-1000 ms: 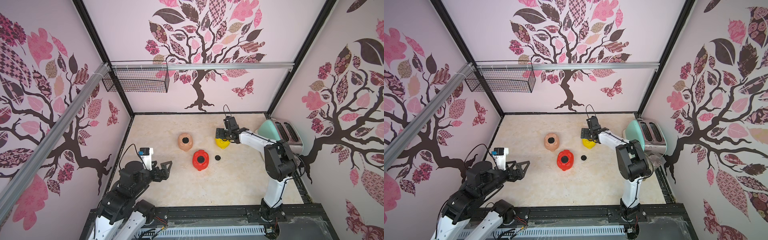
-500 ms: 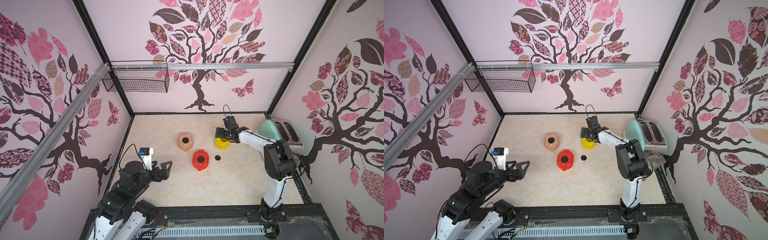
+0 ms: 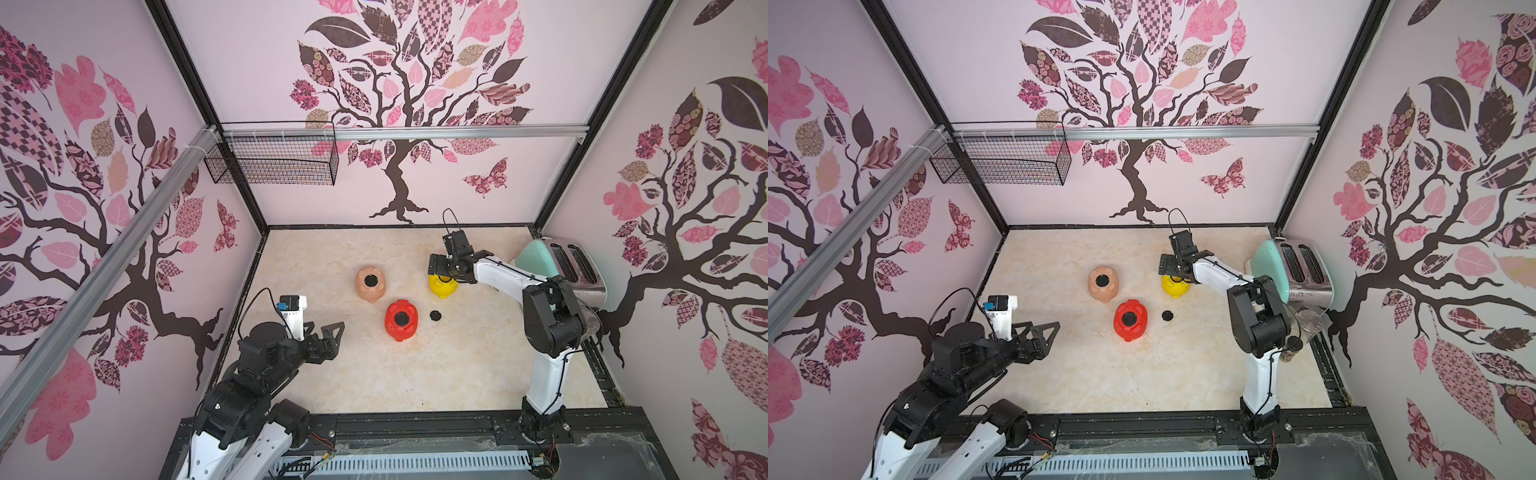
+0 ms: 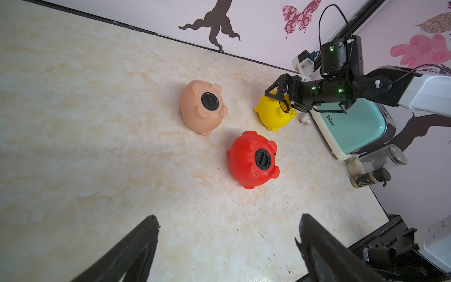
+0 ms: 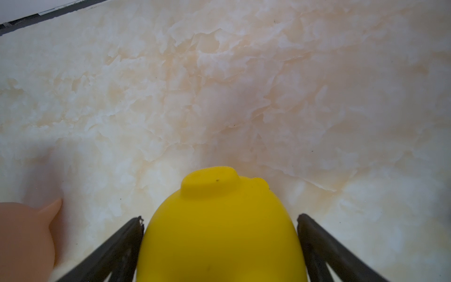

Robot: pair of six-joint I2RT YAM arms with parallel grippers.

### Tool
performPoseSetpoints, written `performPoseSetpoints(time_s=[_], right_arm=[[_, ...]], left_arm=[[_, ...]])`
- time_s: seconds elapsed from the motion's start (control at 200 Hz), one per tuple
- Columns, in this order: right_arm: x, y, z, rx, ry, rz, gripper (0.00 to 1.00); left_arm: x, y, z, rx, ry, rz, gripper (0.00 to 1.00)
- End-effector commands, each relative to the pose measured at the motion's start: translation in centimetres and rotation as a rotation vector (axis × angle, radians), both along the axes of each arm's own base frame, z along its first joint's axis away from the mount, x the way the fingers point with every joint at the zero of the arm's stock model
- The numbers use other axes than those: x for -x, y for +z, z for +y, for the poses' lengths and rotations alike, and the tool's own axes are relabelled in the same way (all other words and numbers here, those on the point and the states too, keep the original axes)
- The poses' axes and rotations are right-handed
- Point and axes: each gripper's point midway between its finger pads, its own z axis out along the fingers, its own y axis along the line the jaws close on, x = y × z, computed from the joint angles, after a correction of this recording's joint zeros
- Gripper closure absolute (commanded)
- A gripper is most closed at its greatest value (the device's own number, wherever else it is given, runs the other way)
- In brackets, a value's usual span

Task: Close piggy banks
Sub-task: Turn over the piggy bank at the center of the board.

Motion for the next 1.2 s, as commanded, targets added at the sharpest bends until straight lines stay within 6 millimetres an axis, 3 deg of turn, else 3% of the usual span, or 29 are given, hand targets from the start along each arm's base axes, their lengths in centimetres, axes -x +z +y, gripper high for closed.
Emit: performPoseSetpoints(time_s=[0.0, 0.91, 1.195], right_arm=[[1.6, -1.7, -0.1, 0.046, 0.027, 0.104, 0.0], [0.0, 2.7, 1.0, 0.028, 0.088, 0.026, 0.0], [-0.4, 7.2, 0.5, 0.047, 0.084, -0.054, 0.0]], left_arm=[[-0.1, 0.3, -0.2, 0.002, -0.014, -0.025, 0.08], [-0.1, 0.0, -0.2, -0.011, -0.006, -0.015, 0.08], [-0.1, 0.0, -0.2, -0.014, -0.005, -0.014, 0.08]])
